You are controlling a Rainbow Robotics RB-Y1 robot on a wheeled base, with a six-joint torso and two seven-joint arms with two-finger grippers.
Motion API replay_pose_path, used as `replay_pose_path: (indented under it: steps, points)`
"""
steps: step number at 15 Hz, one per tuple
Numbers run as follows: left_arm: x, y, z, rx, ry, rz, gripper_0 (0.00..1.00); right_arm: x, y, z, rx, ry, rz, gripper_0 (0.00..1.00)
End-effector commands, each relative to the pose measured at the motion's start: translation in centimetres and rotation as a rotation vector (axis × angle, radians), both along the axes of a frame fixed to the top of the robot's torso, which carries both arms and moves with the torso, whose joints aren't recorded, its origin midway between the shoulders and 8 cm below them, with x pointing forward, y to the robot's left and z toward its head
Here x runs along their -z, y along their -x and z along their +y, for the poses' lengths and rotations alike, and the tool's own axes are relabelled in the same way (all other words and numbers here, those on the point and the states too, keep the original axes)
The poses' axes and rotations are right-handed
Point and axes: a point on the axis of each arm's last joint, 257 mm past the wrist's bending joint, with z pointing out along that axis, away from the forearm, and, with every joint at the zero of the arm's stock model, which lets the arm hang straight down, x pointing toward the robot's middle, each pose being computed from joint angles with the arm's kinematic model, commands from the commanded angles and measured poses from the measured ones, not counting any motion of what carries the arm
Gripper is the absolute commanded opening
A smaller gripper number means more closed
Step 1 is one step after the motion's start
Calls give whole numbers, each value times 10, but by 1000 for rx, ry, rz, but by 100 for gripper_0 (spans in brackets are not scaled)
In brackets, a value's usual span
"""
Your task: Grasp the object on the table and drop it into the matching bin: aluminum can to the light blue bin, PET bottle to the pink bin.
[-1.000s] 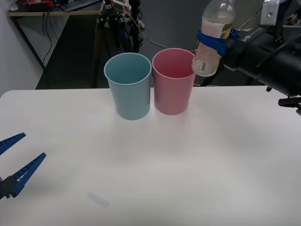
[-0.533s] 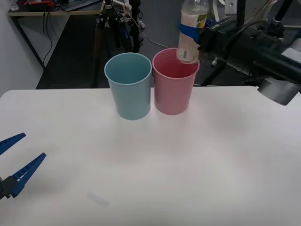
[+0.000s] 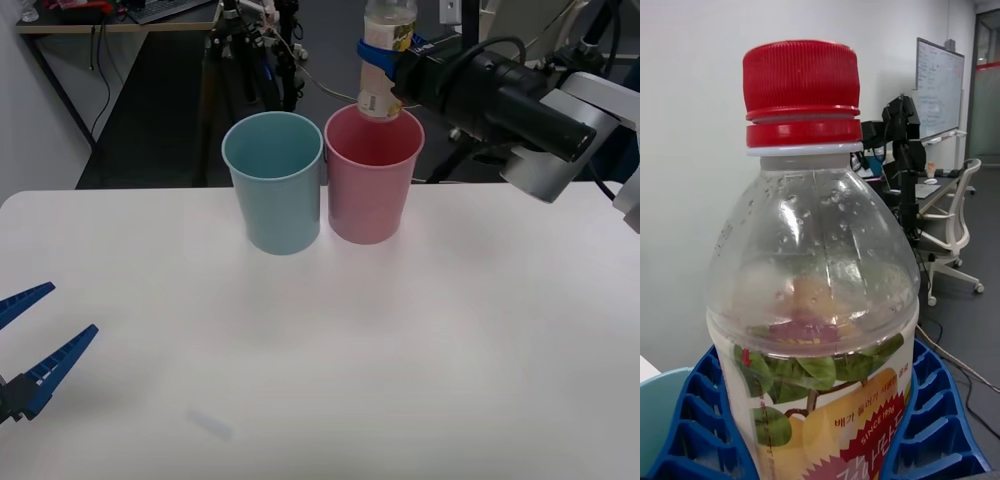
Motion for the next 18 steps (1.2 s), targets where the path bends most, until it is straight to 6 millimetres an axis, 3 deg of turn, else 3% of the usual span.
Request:
replay_pose_path:
  steps: [1, 5, 6, 7, 8, 18]
  points:
    - [0, 0, 0, 0, 0, 0, 100, 5, 1, 1, -2, 9, -1, 0]
    - [0, 0, 0, 0, 0, 0, 100, 10, 0, 3, -2, 10, 5, 0]
    - [0, 0, 0, 0, 0, 0, 100, 10, 1, 4, -3, 9, 7, 7]
    - [0, 0, 0, 0, 0, 0, 100, 11, 1, 5, -5, 3, 10, 71]
    - [0, 0, 0, 0, 0, 0, 100, 11, 1, 7, -7, -2, 14, 100]
    - [0, 0, 0, 0, 0, 0, 100, 10, 3, 10, -20, -16, 18, 100]
